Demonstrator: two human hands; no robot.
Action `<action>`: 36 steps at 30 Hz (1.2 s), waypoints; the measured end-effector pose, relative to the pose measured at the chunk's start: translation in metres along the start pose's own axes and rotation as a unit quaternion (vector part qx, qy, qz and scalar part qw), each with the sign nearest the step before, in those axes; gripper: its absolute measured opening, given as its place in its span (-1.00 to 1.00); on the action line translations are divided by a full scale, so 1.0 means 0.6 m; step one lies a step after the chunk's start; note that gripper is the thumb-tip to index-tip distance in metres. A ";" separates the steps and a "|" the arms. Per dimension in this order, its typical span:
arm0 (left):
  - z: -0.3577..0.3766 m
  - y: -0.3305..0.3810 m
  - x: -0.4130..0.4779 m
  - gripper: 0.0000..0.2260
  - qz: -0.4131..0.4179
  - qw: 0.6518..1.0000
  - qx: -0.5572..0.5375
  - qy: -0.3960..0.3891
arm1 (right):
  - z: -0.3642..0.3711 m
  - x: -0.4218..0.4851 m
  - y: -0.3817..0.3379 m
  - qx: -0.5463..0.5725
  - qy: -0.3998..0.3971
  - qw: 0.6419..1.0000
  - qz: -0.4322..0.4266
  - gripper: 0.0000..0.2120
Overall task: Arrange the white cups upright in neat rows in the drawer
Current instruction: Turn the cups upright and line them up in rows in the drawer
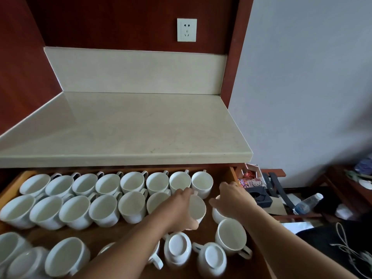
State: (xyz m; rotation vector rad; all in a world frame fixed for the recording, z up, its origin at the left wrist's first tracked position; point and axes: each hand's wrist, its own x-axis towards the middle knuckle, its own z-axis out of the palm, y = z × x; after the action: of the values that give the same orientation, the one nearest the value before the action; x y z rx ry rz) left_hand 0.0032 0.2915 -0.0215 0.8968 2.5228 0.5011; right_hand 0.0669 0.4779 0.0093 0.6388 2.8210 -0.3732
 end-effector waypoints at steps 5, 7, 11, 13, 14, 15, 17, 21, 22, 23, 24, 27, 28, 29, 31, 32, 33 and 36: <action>0.009 0.007 0.017 -0.35 0.013 0.997 0.074 -0.009 | 0.031 0.002 0.009 -0.067 -0.044 0.996 -0.032 -0.44; 0.012 0.005 0.021 -0.41 0.023 0.993 0.113 -0.001 | 0.036 0.005 0.012 -0.076 -0.044 0.995 -0.037 -0.41; 0.020 -0.003 0.027 -0.41 0.035 0.981 0.188 0.020 | 0.042 0.010 0.015 -0.094 -0.005 0.995 -0.044 -0.41; 0.024 -0.007 0.027 -0.41 0.036 0.976 0.209 0.039 | 0.042 0.013 0.018 -0.115 0.001 0.992 -0.044 -0.39; 0.026 -0.008 0.027 -0.41 0.036 0.975 0.216 0.046 | 0.042 0.015 0.019 -0.122 -0.004 0.992 -0.044 -0.39; 0.027 -0.010 0.027 -0.40 0.037 0.973 0.221 0.050 | 0.042 0.016 0.020 -0.129 -0.008 0.990 -0.047 -0.40; 0.029 -0.010 0.027 -0.40 0.034 0.972 0.225 0.056 | 0.043 0.020 0.022 -0.140 -0.008 0.988 -0.059 -0.45; 0.035 -0.016 0.031 -0.40 0.026 0.973 0.220 0.066 | 0.043 0.022 0.025 -0.147 -0.001 0.986 -0.079 -0.55; 0.037 -0.018 0.032 -0.36 0.025 0.973 0.217 0.069 | 0.043 0.023 0.026 -0.146 -0.001 0.986 -0.082 -0.56; 0.038 -0.021 0.032 -0.32 0.025 0.974 0.213 0.070 | 0.042 0.023 0.027 -0.144 -0.001 0.986 -0.085 -0.56; 0.037 -0.024 0.032 -0.28 0.024 0.975 0.209 0.070 | 0.042 0.023 0.028 -0.142 -0.001 0.986 -0.088 -0.57; 0.035 -0.026 0.031 -0.30 0.023 0.976 0.203 0.071 | 0.042 0.024 0.031 -0.135 0.001 0.986 -0.094 -0.57; 0.035 -0.027 0.030 -0.32 0.025 0.976 0.205 0.072 | 0.042 0.024 0.032 -0.132 0.001 0.987 -0.094 -0.56; 0.035 -0.028 0.029 -0.33 0.025 0.975 0.206 0.074 | 0.042 0.024 0.032 -0.130 0.000 0.987 -0.095 -0.56; 0.036 -0.030 0.026 -0.32 0.021 0.976 0.204 0.075 | 0.042 0.024 0.033 -0.128 -0.001 0.987 -0.095 -0.56; 0.036 -0.030 0.025 -0.31 0.020 0.976 0.205 0.076 | 0.042 0.024 0.033 -0.127 -0.002 0.987 -0.096 -0.56; 0.036 -0.031 0.025 -0.31 0.020 0.975 0.207 0.077 | 0.042 0.024 0.034 -0.126 -0.002 0.987 -0.096 -0.55; 0.038 -0.032 0.025 -0.31 0.018 0.976 0.202 0.078 | 0.041 0.024 0.034 -0.125 -0.006 0.987 -0.099 -0.52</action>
State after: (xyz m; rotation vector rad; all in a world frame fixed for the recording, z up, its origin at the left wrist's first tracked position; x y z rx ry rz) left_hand -0.0063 0.2917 -0.0535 1.0823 2.8134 0.0662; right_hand 0.0673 0.4942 -0.0218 0.3046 2.8618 -0.0527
